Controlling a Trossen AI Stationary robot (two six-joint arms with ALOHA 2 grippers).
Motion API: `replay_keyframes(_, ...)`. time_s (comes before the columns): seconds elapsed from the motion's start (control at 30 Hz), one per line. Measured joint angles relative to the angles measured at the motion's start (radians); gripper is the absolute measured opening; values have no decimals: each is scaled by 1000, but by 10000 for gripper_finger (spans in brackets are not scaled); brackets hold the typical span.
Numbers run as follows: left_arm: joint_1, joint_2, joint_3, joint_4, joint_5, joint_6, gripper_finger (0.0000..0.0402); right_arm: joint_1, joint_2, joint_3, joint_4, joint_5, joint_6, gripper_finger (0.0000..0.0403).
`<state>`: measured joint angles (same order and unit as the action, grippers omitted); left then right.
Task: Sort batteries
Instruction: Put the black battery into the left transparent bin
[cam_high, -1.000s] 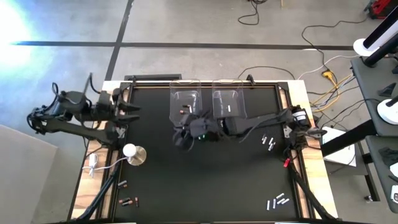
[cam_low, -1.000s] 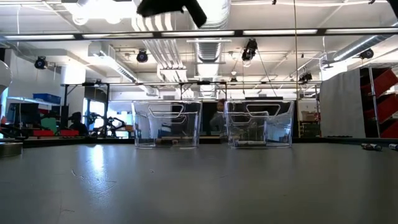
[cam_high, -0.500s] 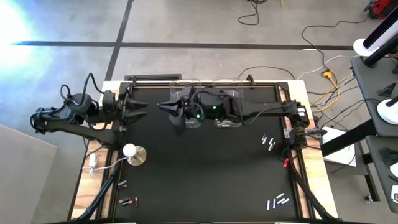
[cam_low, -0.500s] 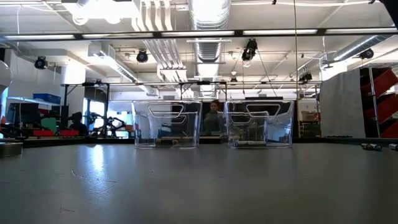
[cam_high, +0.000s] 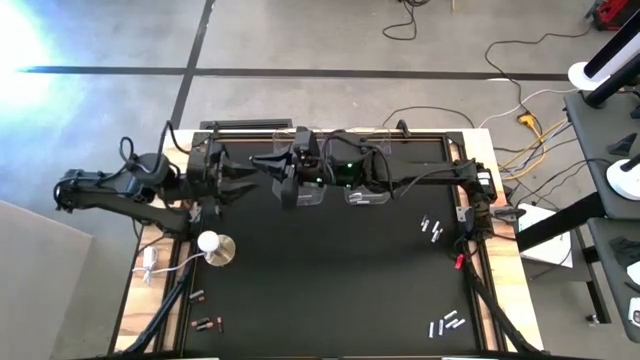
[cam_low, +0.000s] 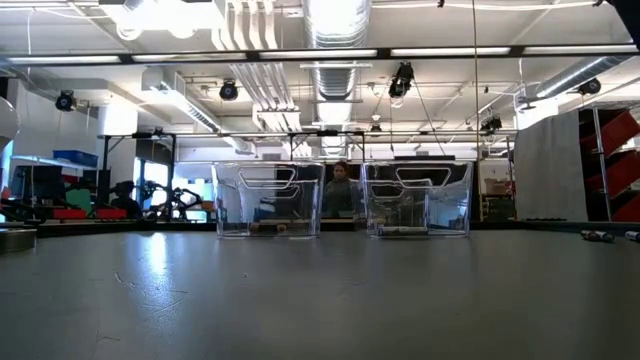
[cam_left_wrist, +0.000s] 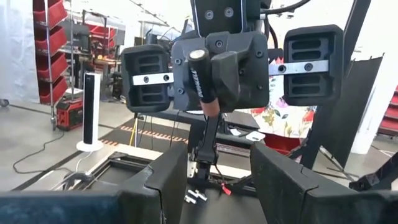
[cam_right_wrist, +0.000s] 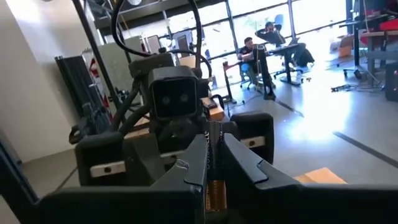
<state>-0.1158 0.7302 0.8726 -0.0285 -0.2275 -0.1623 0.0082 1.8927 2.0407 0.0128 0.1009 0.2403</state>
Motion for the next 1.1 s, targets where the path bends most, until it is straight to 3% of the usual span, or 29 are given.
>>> replay_keyframes(0.43, 21, 80, 0, 115, -75, -10, 154, 0, 0, -1, 1, 0, -9, 22)
replay_keyframes(0.87, 62, 56, 33, 45, 14, -11, 154, 0, 0, -1, 4, -5, -6, 23)
replay_keyframes(1.1, 82, 110, 63, 46, 80, -7, 154, 0, 0, -1, 8, -6, -9, 23)
